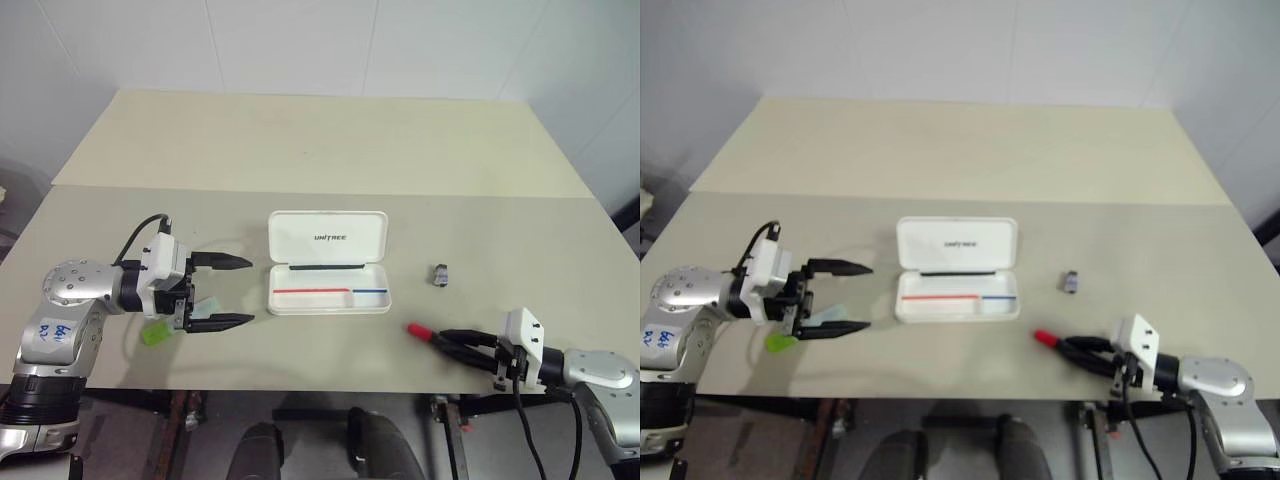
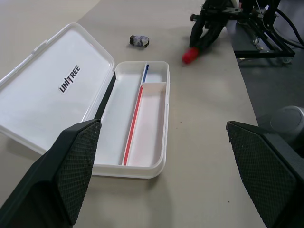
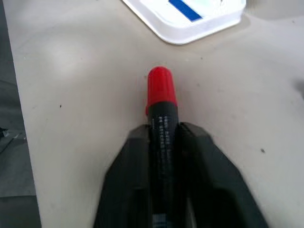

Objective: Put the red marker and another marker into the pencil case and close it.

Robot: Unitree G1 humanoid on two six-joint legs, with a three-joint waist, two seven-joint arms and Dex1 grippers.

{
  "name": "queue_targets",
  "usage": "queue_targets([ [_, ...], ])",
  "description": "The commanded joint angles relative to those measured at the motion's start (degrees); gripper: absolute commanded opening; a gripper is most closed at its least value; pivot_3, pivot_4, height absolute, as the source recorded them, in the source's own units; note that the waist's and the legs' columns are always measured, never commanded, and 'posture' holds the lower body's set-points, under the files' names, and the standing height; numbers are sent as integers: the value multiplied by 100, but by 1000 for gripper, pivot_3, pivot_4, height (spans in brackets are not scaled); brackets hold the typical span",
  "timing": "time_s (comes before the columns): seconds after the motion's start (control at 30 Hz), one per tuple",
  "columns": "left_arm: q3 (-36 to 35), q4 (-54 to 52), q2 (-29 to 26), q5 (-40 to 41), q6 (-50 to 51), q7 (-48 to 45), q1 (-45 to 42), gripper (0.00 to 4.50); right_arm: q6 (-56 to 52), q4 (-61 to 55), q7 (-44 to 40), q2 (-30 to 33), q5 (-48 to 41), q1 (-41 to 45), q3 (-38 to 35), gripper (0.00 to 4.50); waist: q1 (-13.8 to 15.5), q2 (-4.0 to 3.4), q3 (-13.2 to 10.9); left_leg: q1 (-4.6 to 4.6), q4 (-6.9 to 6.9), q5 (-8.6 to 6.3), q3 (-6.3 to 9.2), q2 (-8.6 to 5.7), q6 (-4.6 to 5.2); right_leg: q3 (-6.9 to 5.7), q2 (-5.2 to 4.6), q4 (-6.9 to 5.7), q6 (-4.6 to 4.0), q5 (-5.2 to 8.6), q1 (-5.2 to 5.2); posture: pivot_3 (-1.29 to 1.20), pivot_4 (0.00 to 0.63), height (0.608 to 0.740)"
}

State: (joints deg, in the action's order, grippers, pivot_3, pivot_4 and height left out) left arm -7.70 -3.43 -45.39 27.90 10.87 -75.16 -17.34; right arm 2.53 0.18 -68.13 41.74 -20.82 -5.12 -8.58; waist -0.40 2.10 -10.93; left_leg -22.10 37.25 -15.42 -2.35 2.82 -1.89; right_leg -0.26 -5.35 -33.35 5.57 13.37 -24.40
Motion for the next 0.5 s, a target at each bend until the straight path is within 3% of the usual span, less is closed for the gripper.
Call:
queue_targets([
  [0.03,-47,22,-25,-9,-107,37,-81,4500,118,-117,53,-48,20,160,83,566,-11,0,0,0,0,0,0,0,0,0,0,0,0,0,0,0,150,740],
  [0.5,-207,266,-54,-103,-411,130,82,4500,-517,-783,-463,94,-326,2390,754,566,-85,-8,-5,-6,-9,-1,-5,0,-4,3,-1,-10,0,-2,-15,0,150,740],
])
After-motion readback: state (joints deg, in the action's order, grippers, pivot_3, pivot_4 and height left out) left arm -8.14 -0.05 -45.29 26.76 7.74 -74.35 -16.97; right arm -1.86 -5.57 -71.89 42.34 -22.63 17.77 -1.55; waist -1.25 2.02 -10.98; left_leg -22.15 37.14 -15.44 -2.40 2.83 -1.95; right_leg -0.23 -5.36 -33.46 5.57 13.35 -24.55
